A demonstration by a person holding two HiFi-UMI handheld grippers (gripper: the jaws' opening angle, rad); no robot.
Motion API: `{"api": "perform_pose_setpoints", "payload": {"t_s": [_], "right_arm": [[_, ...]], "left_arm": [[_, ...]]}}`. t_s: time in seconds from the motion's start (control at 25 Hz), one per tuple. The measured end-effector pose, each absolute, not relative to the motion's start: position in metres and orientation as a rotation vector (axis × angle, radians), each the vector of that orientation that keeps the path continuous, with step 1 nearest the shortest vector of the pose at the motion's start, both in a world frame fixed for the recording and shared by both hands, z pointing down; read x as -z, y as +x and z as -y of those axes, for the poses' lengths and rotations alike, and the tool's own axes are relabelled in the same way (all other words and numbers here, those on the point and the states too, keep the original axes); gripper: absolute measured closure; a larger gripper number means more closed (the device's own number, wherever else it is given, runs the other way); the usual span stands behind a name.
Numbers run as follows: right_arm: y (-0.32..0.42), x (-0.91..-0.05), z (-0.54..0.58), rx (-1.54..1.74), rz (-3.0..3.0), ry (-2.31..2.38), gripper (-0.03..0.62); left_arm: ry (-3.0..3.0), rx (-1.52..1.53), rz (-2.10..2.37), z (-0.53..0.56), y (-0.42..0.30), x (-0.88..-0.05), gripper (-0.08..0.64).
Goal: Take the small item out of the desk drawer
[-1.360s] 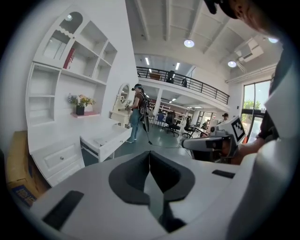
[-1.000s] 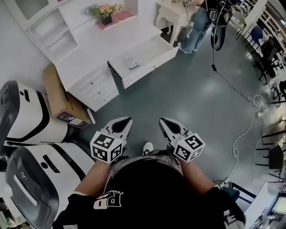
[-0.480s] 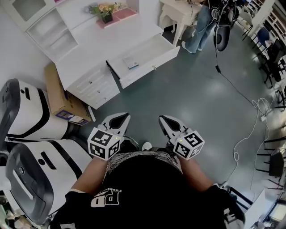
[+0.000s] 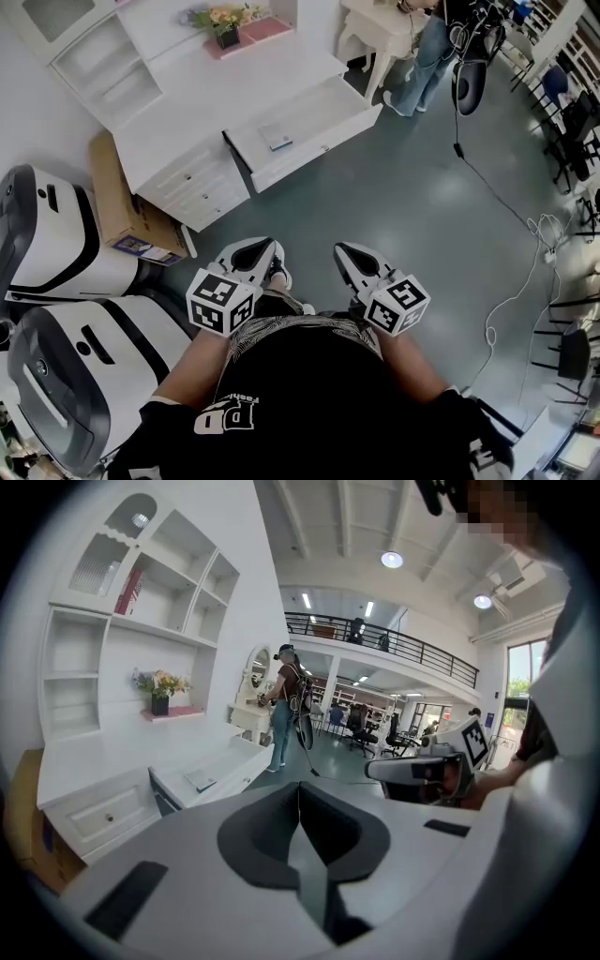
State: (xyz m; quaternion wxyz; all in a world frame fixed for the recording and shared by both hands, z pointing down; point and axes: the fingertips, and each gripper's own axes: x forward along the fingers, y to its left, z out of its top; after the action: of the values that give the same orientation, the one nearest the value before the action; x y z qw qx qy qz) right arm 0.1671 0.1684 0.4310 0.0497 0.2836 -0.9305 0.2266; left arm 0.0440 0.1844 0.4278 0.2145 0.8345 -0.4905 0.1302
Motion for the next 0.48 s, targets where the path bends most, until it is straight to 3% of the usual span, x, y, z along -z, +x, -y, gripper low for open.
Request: {"api": "perform_pose_setpoints", "payload": {"t_s": [0.48], "right_arm": [[0.151,-0.445,-0.113,-0.718,2.796,0.868,0.583]], "left_arm": [[2.332,-0.389,1.374,-0.129,0.027,-0.432,0.545]]}}
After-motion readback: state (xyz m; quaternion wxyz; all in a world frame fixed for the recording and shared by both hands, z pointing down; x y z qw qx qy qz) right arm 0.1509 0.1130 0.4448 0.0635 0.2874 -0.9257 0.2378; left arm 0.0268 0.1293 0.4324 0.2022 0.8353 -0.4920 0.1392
